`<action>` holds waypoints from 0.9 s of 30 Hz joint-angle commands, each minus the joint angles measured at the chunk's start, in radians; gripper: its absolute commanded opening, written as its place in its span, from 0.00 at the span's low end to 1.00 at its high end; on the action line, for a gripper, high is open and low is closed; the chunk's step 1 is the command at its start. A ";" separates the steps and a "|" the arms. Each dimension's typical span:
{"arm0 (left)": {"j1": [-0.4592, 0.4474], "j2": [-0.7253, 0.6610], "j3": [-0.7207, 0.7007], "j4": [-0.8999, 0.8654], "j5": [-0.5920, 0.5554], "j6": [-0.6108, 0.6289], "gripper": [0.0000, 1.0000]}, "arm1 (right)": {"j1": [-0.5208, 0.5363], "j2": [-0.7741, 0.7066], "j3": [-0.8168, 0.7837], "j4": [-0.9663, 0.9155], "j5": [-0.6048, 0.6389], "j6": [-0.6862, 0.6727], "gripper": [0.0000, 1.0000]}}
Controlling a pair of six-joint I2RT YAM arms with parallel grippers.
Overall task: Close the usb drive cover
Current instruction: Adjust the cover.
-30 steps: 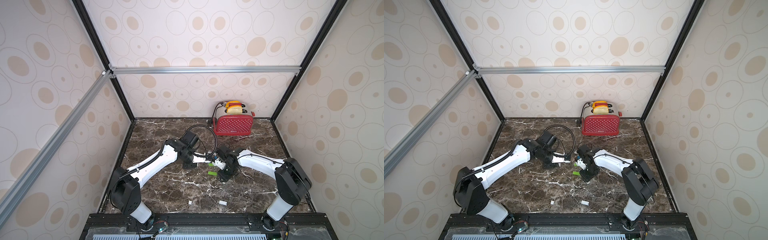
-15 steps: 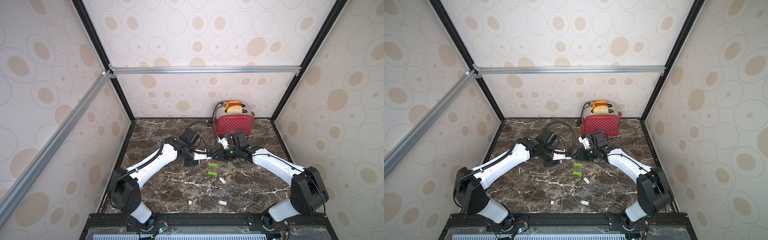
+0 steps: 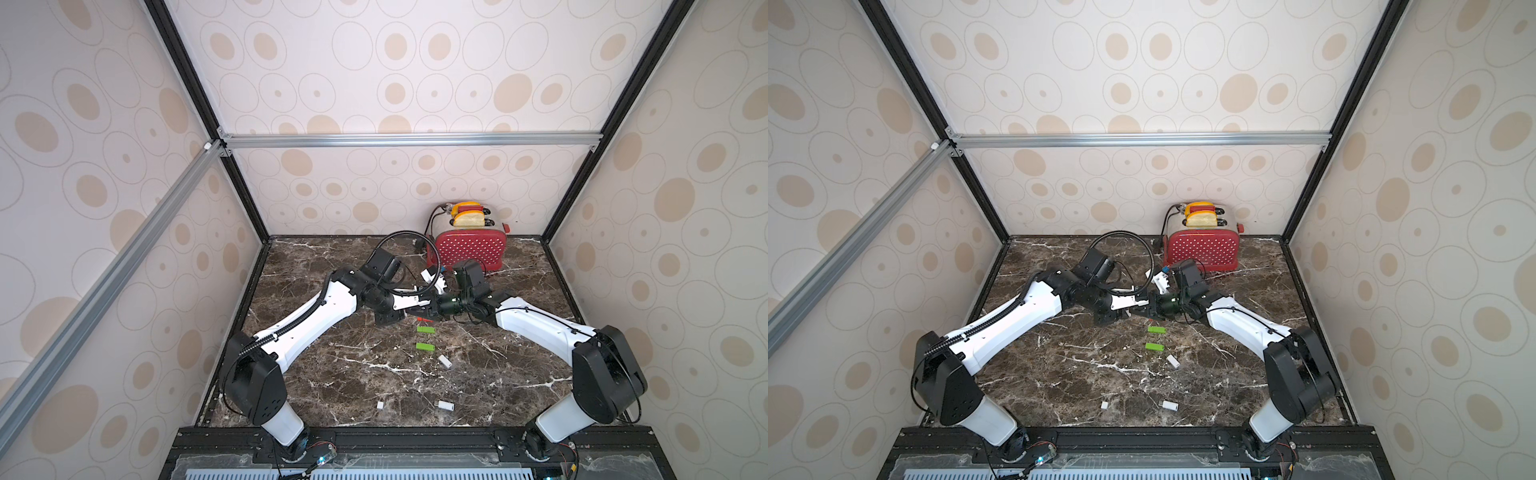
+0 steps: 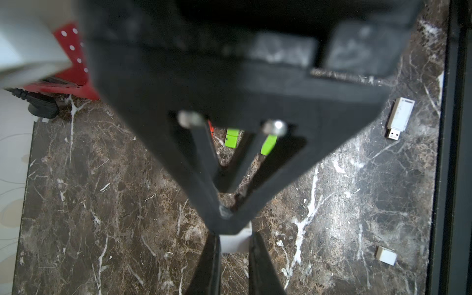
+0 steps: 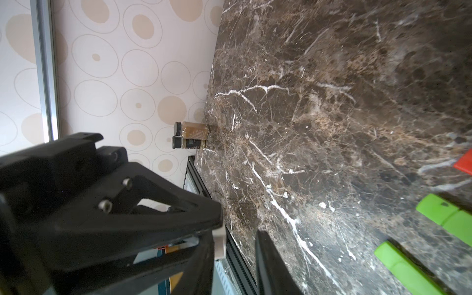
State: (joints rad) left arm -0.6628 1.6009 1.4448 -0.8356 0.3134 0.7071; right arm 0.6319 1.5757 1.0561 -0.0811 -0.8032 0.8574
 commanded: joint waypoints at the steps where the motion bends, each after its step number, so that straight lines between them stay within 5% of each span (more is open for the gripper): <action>1: 0.000 0.010 0.043 -0.010 0.017 -0.014 0.15 | 0.010 0.014 0.038 0.018 -0.016 0.003 0.30; 27: -0.001 0.015 0.058 -0.010 0.018 -0.006 0.15 | 0.041 0.065 0.076 0.047 -0.070 0.007 0.06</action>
State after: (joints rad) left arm -0.6521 1.6009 1.4525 -0.8539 0.2928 0.6991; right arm 0.6502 1.6249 1.1042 -0.0696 -0.8524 0.8726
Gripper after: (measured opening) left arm 0.177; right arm 0.104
